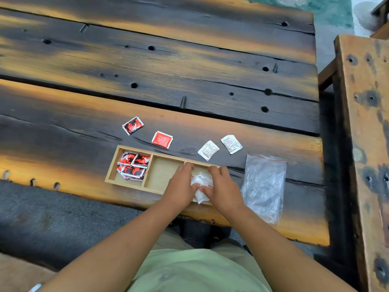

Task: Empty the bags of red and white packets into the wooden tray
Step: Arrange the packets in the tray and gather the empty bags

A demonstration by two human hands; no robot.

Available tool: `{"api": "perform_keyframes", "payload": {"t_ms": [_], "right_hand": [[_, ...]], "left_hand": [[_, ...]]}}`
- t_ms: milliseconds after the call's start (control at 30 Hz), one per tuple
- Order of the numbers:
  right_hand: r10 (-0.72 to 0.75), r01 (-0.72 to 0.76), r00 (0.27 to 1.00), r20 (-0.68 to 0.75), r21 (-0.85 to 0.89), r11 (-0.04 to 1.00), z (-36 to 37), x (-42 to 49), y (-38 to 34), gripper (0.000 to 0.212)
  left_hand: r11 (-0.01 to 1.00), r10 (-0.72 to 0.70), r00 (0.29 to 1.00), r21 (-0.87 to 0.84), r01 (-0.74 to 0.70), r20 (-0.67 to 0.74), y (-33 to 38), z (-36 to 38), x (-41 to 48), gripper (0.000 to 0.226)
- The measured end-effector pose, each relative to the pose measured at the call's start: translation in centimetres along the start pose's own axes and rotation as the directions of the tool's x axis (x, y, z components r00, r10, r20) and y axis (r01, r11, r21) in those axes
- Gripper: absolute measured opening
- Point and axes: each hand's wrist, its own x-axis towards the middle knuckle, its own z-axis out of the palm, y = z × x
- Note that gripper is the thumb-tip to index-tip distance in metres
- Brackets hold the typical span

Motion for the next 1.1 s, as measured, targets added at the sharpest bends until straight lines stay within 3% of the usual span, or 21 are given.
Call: {"api": "perform_keyframes", "payload": {"t_ms": [167, 333, 467, 767, 933, 1100], "right_hand": [[-0.074, 0.087, 0.994, -0.084, 0.163, 0.983, -0.4, -0.6, 1.3, 0.054], [-0.251, 0.253, 0.966, -0.068, 0.027, 0.967, 0.2, -1.7, 2.4, 0.039], [-0.349, 0.344, 0.936, -0.050, -0.082, 0.935, 0.8, -1.9, 2.8, 0.036], [-0.343, 0.338, 0.939, -0.027, -0.110, 0.935, 0.0, -2.1, 2.0, 0.042], [-0.271, 0.273, 0.960, -0.077, 0.013, 0.962, 0.3, -1.3, -1.5, 0.032], [-0.196, 0.201, 0.979, -0.049, 0.134, 0.971, 2.1, 0.2, -6.7, 0.029]], "left_hand": [[0.979, -0.021, 0.993, -0.202, -0.003, -0.118, 0.2, 0.9, -0.8, 0.039], [0.965, 0.018, 0.986, -0.256, -0.061, -0.166, 0.2, 1.6, -1.9, 0.037], [0.954, -0.062, 0.978, -0.301, -0.001, -0.200, 0.1, 1.8, -2.9, 0.035], [0.873, -0.245, 0.946, -0.473, 0.120, -0.214, -0.2, 1.5, -4.7, 0.023], [0.843, -0.231, 0.960, -0.525, 0.117, -0.157, -2.5, -1.2, -4.2, 0.017], [0.905, -0.156, 0.979, -0.415, 0.089, -0.129, -5.9, -6.0, -3.2, 0.010]]}}
